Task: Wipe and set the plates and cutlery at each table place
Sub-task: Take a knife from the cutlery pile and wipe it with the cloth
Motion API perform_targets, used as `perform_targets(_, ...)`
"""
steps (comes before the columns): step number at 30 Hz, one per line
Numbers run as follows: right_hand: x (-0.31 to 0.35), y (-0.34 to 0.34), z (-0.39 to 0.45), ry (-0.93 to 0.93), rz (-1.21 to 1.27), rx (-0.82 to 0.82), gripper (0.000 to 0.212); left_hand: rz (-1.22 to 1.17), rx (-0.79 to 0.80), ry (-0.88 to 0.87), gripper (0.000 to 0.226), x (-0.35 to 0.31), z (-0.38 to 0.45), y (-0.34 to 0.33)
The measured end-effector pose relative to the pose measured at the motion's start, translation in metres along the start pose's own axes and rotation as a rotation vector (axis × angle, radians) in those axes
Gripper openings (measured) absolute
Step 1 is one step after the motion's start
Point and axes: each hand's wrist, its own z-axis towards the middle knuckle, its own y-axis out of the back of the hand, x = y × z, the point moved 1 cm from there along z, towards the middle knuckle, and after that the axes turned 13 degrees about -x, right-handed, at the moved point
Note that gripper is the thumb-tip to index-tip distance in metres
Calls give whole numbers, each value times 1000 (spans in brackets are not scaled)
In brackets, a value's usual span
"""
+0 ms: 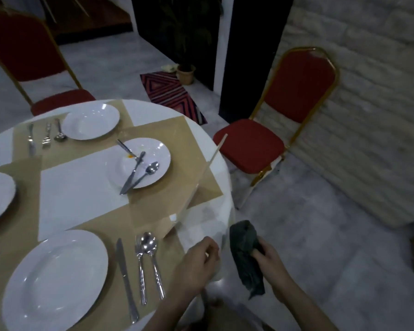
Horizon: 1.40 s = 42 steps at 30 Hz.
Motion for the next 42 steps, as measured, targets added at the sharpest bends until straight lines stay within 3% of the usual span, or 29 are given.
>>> perform_targets(5,32,25,50,67,66,-79,20,10,17,30,16,-18,40,-30)
perform_targets(8,51,30,97,98,64,-39,21,19,-69,34,14,-24,73,-41)
perform_targets(13,83,40,189,145,17,161,26,74,-245,133,21,-34,143,-74)
perform_targets(22,162,69,305,219,-150,486,25,77,-545,373,7,-79,242,-124)
perform_targets(32,216,-10,359,275,-241,739,23,-4,-865,519,7,-58,285,-106)
perform_targets(42,277,-104,382,431,-400,866,23,-95,-1078,647,15,-41,332,-60)
